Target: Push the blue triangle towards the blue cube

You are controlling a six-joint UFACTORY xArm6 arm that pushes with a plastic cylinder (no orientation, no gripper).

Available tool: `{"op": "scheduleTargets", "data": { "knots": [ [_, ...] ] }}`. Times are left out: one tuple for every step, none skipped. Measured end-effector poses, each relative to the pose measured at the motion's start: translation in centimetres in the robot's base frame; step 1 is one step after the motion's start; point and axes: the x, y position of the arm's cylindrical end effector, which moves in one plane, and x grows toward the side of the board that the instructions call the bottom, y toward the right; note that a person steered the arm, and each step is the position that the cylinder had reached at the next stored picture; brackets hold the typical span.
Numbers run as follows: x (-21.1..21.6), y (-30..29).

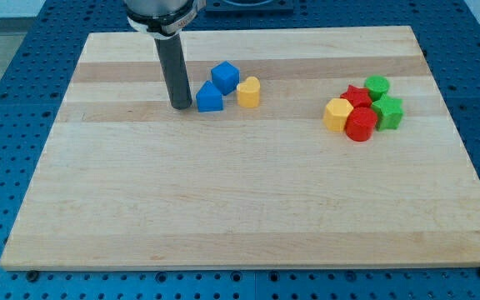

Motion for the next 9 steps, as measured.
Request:
{"op": "scheduleTargets", "data": {
  "knots": [
    [0.0, 0.4],
    [0.0, 0.9],
    [0.0, 1.4],
    [0.0, 1.8],
    [0.0, 1.9],
    [0.0, 1.9],
    [0.7, 0.2],
    [4.2, 0.0],
    [7.0, 2.6]
  ]
}}
